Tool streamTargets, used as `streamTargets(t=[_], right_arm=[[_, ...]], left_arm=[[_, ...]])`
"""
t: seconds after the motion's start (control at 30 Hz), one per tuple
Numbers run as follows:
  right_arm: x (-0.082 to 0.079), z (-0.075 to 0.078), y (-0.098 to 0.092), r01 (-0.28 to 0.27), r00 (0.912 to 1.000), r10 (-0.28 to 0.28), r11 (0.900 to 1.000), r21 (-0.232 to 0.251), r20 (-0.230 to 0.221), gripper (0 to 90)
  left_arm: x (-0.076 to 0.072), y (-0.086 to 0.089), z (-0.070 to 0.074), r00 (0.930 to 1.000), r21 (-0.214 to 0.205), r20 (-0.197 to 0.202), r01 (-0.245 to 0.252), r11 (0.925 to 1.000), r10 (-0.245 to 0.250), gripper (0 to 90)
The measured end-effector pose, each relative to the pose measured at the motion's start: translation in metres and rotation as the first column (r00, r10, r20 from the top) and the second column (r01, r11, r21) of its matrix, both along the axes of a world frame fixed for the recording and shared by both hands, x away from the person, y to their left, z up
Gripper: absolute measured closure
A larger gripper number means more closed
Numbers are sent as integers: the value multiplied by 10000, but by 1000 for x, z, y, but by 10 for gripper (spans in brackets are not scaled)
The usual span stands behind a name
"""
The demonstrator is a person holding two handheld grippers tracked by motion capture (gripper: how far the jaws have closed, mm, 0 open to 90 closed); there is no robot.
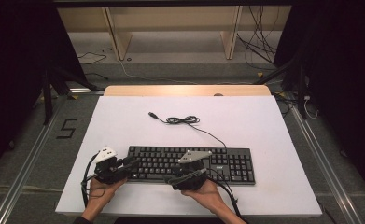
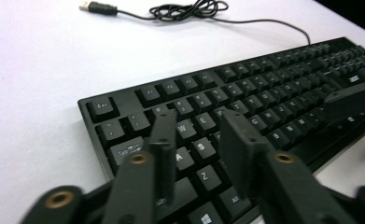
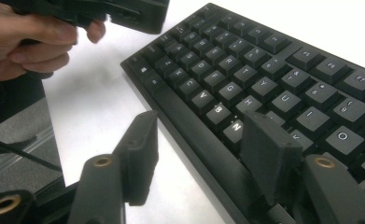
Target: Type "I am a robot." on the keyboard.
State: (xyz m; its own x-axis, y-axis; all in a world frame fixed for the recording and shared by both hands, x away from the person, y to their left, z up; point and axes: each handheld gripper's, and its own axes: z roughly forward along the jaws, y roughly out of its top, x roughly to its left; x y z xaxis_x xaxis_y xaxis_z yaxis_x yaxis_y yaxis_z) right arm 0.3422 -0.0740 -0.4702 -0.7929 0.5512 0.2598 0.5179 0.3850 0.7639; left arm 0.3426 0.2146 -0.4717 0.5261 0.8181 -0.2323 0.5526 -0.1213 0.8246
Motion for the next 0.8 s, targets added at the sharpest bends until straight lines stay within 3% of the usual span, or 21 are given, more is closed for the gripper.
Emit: streamTargets(t=[0.27,0.8], right_arm=[[-2,3,-2,-2,10000,2,10000,66,84,431],[-5,6,-5,-7,9998,3,9998,181,198,385]], left_arm=[[5,-4,-4,9994,502,-338,87,9987,-70,867],[13,-8,-12,9970,852,-771,105,9963,-39,889]])
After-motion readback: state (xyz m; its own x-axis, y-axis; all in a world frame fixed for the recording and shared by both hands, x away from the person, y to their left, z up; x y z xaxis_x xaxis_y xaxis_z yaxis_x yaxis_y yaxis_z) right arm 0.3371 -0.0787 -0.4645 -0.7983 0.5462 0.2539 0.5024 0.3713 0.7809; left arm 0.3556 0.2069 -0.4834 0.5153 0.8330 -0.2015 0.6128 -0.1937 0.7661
